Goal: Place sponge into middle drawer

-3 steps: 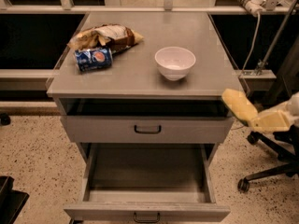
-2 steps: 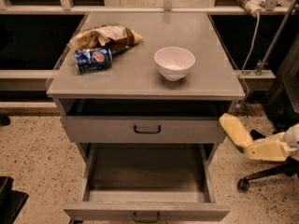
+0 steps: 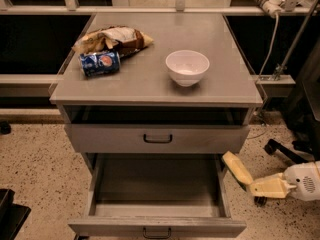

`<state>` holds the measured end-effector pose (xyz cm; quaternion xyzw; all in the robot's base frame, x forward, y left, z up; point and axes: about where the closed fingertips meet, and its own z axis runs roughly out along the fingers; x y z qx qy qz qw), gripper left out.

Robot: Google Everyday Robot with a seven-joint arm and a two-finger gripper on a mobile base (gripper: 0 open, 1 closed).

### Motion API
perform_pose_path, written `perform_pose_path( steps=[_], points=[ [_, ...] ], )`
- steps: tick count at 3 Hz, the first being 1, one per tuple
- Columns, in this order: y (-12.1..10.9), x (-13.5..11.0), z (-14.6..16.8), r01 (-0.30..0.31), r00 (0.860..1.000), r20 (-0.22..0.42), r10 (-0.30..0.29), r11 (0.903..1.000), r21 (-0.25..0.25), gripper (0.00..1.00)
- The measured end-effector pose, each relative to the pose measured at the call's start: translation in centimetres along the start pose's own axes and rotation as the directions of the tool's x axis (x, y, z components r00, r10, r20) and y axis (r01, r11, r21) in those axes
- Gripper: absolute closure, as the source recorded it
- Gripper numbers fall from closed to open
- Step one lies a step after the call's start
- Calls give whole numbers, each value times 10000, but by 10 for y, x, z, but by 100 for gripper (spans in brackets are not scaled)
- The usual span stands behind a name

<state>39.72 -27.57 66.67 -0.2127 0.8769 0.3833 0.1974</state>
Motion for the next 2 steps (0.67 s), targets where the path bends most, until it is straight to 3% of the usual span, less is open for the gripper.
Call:
perform_pose_path(
  steps=[1,2],
  points=[
    [-4,4,7,-97,9999,-36,96,9998,-145,100],
    [-11,11,36,-361,9989,-321,339,9970,-688,100]
  ],
)
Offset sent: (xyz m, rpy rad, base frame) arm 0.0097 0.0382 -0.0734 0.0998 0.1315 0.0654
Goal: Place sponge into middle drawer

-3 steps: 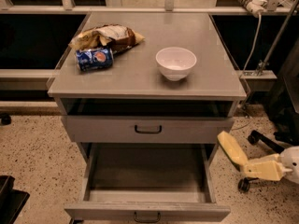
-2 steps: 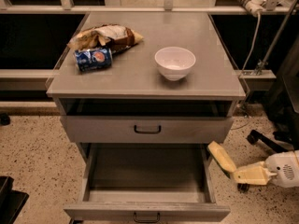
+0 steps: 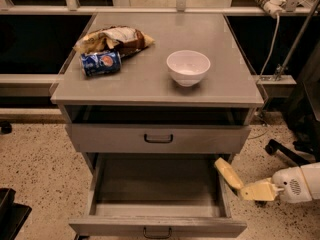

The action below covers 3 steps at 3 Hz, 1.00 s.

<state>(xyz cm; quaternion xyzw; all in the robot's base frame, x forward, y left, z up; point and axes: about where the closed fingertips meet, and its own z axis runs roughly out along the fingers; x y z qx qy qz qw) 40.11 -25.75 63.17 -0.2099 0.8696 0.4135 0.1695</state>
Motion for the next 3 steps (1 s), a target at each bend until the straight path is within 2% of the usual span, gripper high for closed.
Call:
perform_pose_path(
  steps=[1,2,3],
  points=[
    [-5,4,68,106,9967,-788,-192,9941,-1075,100],
    [-12,9,125,-53,9866,-1605,-282,9788,-2047,100],
    [-13,6,166,16,9755,-2122,-579,9665,-2565,100]
  ],
)
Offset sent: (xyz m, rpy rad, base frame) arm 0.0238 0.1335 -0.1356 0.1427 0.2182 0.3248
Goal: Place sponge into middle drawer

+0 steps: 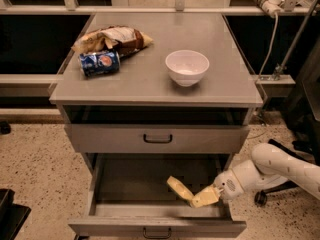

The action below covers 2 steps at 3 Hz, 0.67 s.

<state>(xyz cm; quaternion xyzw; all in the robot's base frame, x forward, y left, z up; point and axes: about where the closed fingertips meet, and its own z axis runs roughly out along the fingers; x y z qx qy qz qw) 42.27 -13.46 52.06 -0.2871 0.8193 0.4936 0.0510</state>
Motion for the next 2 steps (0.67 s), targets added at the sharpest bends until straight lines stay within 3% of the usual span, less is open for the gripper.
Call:
perform_pose_path(
  steps=[1,2],
  points=[
    [-2,-14,21,610,9977,-320,-606,9980,133,100],
    [-15,-27,19,833,9963,-280,-810,9922,930,100]
  ],
)
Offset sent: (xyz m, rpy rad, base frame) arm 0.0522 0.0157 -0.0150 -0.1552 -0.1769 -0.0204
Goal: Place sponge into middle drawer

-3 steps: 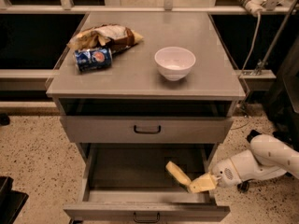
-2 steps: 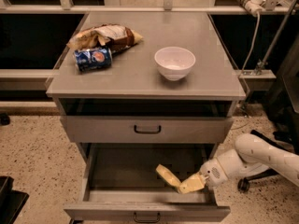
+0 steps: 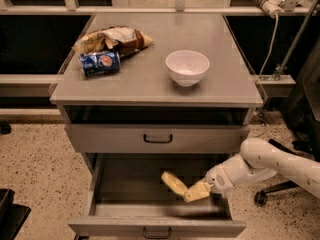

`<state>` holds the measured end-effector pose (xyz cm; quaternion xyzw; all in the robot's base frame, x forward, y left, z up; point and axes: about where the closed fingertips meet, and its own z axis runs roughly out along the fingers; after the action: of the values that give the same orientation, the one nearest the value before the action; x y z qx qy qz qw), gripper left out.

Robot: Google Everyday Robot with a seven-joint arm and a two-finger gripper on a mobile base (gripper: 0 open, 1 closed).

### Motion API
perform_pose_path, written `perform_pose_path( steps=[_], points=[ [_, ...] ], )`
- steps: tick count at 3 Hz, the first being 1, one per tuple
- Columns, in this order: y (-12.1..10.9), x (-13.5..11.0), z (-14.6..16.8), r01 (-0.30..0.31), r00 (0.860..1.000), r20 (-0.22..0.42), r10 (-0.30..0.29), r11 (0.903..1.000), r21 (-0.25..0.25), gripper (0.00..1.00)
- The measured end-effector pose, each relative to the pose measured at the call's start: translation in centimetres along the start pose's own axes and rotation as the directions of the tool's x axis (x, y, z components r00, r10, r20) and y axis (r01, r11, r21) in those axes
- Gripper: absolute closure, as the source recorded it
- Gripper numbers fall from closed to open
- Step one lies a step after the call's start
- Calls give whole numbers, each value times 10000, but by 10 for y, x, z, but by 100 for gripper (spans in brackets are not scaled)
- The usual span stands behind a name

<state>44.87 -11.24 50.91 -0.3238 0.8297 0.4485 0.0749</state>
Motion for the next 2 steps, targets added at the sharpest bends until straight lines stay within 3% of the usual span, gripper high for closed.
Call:
perform_pose_path(
  steps=[1,2],
  points=[
    [-2,-1,0,4,10000,35,-4,10000,56,100],
    [-25,-3,5,-210,9989,427,205,9997,129,100]
  ],
)
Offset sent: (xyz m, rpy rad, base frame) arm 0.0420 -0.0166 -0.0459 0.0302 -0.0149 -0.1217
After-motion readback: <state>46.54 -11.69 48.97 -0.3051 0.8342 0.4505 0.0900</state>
